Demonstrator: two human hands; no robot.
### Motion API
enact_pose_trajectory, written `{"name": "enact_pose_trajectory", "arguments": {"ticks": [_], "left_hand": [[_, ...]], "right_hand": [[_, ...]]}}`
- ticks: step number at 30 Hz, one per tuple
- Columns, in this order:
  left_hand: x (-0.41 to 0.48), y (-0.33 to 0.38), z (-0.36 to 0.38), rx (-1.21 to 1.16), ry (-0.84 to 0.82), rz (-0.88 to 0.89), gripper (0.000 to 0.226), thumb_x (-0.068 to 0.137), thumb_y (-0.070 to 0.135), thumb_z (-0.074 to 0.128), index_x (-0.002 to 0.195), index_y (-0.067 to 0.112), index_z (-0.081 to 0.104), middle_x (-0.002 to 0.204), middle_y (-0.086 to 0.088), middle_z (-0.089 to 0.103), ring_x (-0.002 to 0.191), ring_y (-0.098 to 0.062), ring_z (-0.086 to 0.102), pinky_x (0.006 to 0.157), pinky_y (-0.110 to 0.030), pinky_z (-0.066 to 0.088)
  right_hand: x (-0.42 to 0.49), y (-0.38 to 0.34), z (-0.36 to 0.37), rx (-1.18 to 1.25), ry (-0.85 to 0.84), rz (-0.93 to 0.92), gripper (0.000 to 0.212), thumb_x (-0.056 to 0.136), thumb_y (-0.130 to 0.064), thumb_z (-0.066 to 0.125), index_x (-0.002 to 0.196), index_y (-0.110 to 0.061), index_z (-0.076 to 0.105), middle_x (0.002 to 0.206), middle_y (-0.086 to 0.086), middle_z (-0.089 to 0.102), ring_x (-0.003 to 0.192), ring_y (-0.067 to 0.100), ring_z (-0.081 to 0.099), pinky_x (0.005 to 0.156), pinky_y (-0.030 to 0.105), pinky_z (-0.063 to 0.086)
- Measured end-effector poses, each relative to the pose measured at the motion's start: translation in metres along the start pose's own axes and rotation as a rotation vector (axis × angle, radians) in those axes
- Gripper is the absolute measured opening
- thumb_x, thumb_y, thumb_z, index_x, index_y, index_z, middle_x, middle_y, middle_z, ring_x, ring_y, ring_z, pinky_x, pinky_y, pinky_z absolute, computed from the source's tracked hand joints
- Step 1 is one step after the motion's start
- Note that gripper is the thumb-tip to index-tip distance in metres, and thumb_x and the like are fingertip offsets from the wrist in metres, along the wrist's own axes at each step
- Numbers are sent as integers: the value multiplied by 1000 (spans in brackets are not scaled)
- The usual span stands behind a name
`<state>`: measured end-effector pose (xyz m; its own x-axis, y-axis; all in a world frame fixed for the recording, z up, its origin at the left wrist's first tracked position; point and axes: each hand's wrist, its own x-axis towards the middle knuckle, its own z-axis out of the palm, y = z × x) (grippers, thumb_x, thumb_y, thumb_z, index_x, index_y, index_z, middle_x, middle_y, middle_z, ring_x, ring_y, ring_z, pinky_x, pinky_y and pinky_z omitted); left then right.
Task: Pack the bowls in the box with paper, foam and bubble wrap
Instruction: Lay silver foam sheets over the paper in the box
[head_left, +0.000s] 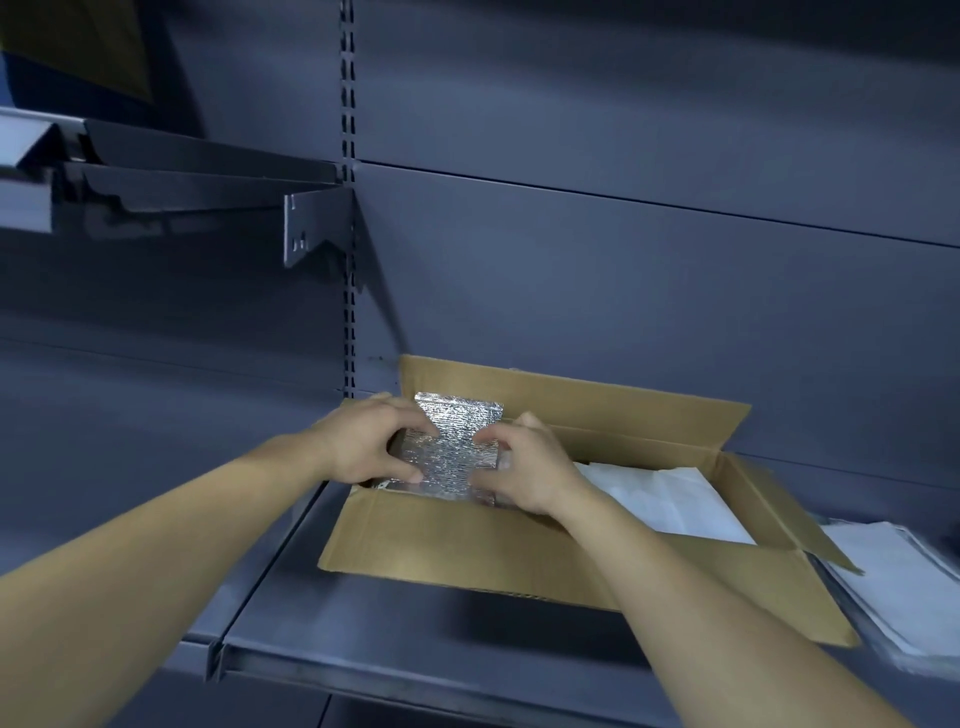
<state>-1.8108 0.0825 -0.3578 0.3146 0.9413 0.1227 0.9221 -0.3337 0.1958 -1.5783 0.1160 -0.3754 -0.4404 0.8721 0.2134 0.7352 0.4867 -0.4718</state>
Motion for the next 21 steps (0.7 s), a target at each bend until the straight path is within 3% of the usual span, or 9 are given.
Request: {"name": "enact_pose_trajectory", "arguments": {"ticks": [3,5,8,11,16,19,21], "left_hand": [[0,0,-1,-42,-60,-13,96,54,97,48,135,46,48,140,20,50,130,-7,45,110,-37,37],[3,-4,1,4,-121,2,106,47,104,36,138,50,41,141,20,49,130,-8,45,109,-39,37],[7,-7,1,-14,-176,-6,107,45,103,41,140,53,36,143,18,46,131,-10,43,111,-37,36],[8,-10,-2,-122,-239,-32,106,44,98,51,139,52,40,139,17,46,128,-9,43,111,-32,37],[13,-17,2,79,-279,25,80,71,76,61,141,47,37,141,18,47,127,-10,45,109,-35,39],[15,-11,5,164,-257,54,83,68,83,49,142,47,35,143,23,45,130,-10,44,110,-40,35],[16,-4,5,197,-248,74,76,74,77,54,141,45,38,143,22,46,130,-10,45,111,-40,34]], "right_hand": [[2,-1,-4,26,-38,-68,64,78,-46,78,135,-28,56,125,-8,41,124,9,34,106,27,33],[7,-1,-4,15,-116,-81,78,76,-53,78,143,-25,49,144,-5,40,136,12,33,114,29,29],[10,-2,-6,-46,-261,-73,94,76,-61,74,152,-21,35,156,-2,34,143,17,31,117,31,27],[12,-1,-8,-130,-338,-72,96,78,-62,70,154,-22,28,158,-2,31,143,17,31,117,32,27],[14,3,-3,-180,-311,-100,80,78,-58,72,144,-27,41,145,-2,46,132,20,42,110,40,38],[15,-1,-2,-168,-325,-127,94,77,-61,71,152,-20,32,155,-1,36,141,18,34,116,37,31],[17,-4,-1,-215,-344,-136,96,79,-61,69,155,-19,26,159,-2,29,145,18,28,118,36,27]]}}
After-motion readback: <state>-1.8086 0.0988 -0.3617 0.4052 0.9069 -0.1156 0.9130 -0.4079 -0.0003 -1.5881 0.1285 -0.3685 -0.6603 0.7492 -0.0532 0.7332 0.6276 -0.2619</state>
